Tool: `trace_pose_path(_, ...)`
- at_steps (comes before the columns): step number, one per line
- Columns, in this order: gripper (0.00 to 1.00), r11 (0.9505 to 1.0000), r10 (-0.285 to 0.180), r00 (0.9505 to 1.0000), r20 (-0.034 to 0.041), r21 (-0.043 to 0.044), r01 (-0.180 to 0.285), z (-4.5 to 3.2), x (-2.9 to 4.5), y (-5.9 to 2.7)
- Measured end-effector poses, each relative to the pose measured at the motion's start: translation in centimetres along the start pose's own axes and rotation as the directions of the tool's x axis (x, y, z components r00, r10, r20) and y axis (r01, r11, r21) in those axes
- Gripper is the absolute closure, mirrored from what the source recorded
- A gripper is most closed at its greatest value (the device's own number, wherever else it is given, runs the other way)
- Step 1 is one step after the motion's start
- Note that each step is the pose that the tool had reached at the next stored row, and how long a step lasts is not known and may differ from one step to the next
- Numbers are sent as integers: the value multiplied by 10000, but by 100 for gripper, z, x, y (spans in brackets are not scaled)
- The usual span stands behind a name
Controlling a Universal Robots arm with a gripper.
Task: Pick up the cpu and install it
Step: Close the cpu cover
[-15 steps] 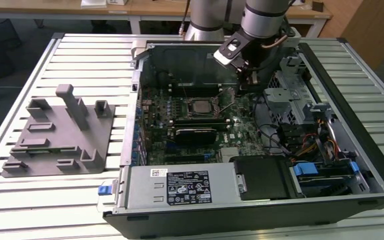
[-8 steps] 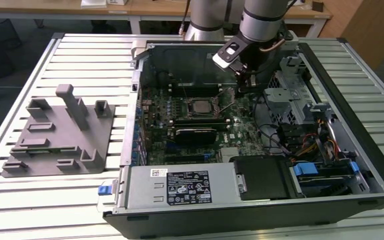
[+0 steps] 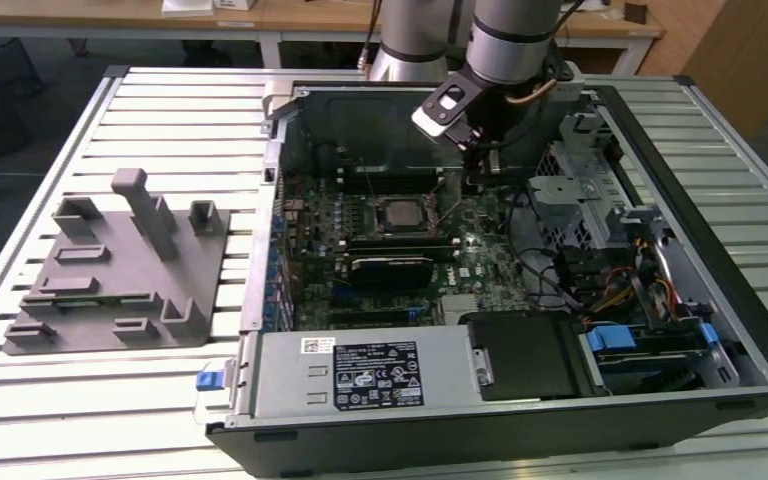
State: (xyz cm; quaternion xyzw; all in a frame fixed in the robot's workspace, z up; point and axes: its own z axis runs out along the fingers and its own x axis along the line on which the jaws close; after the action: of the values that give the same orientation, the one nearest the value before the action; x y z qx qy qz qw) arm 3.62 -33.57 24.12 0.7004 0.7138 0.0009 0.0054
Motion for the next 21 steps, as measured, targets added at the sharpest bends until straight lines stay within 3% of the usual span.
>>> trace_pose_path(8, 89, 10000, -1, 10000, -2, 1, 1, -1, 1, -71)
trace_pose_path(21, 89, 10000, 0, 10000, -3, 1, 0, 1, 2, -97)
